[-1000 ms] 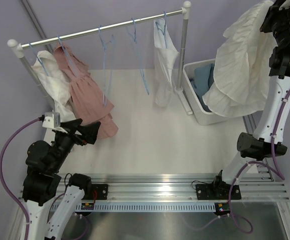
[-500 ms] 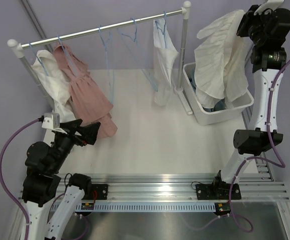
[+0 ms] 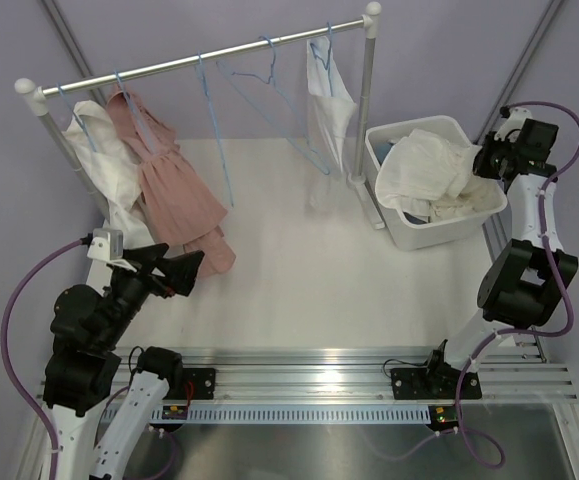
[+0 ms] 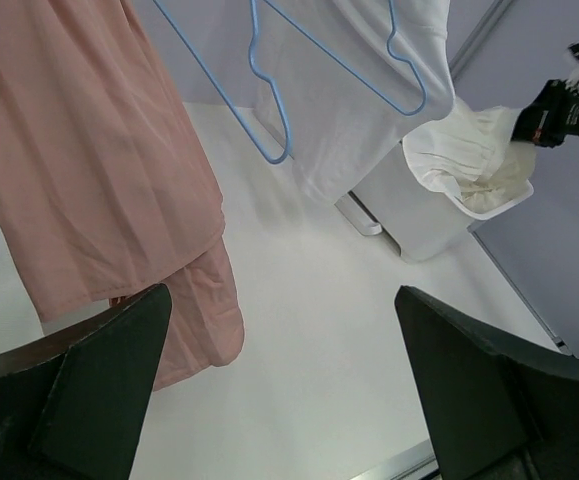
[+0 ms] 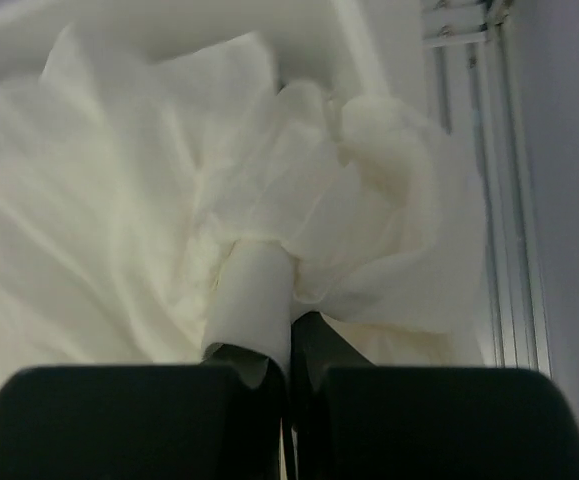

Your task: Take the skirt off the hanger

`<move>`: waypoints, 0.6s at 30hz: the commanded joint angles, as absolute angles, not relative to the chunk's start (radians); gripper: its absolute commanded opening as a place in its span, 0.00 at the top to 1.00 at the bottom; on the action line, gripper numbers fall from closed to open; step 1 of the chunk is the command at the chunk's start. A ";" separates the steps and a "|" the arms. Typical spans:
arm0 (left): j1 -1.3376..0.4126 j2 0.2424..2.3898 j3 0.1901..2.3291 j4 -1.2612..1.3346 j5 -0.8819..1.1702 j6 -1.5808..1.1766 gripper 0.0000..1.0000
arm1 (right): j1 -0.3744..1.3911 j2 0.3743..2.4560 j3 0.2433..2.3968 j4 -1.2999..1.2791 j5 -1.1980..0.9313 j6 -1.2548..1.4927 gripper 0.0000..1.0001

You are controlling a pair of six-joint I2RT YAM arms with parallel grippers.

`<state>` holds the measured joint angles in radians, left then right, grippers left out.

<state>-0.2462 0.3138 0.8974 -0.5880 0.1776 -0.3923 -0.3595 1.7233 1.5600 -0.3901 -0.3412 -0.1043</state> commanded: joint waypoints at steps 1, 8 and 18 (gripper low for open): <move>-0.244 0.313 0.893 -0.522 0.238 -0.422 0.01 | -0.328 1.751 1.614 -0.587 -0.607 -0.417 0.93; -0.244 0.344 0.856 -0.485 0.296 -0.451 0.01 | -0.233 1.816 1.623 -0.830 -0.638 -0.621 0.73; -0.244 0.356 0.861 -0.503 0.339 -0.456 0.01 | -0.232 1.743 1.713 -0.839 -0.402 -0.591 0.13</move>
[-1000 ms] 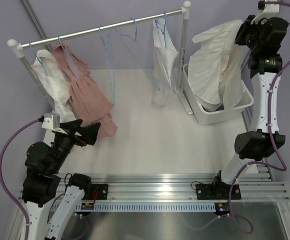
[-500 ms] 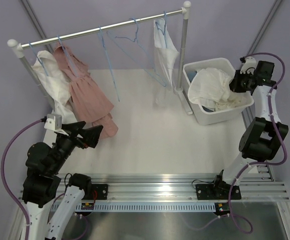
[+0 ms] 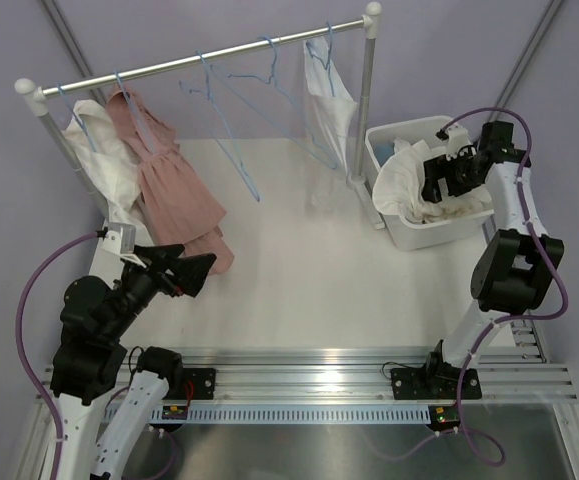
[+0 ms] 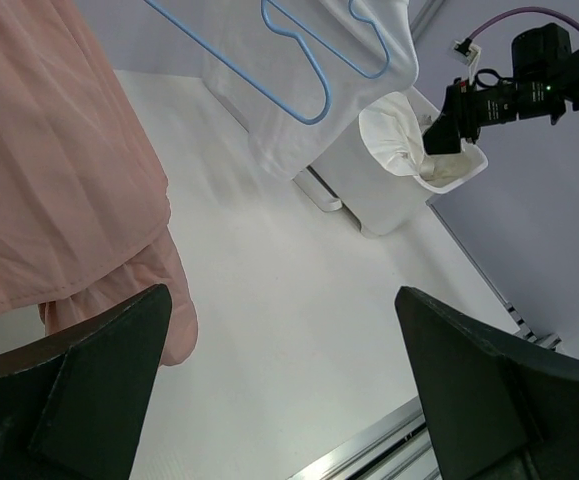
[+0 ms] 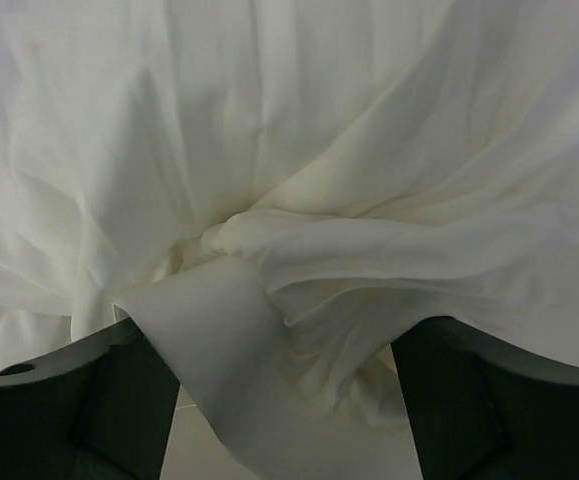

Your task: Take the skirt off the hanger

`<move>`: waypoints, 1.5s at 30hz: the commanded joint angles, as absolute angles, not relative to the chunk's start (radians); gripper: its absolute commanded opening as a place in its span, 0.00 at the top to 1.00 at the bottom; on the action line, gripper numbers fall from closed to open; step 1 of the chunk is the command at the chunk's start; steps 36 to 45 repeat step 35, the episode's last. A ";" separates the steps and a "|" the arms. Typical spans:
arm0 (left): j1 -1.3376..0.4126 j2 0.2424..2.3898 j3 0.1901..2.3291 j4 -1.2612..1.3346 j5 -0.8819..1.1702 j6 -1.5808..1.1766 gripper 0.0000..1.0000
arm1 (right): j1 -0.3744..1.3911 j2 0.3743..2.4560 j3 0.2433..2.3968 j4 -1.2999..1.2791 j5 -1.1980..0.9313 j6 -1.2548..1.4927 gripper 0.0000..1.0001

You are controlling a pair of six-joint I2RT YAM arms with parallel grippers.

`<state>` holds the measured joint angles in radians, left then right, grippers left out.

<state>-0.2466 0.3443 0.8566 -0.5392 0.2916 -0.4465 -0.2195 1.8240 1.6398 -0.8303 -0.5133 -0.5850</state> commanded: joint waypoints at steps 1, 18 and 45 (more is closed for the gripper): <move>-0.242 0.357 0.861 -0.509 0.339 -0.453 0.01 | -0.233 1.699 1.718 -0.824 -0.324 -0.585 0.01; -0.242 0.354 0.882 -0.572 0.281 -0.434 0.01 | -0.245 1.235 1.493 -0.746 -0.469 -0.198 0.01; -0.242 0.287 0.824 -0.597 0.268 -0.457 0.01 | -0.245 0.684 1.109 -0.675 -0.229 -0.113 0.00</move>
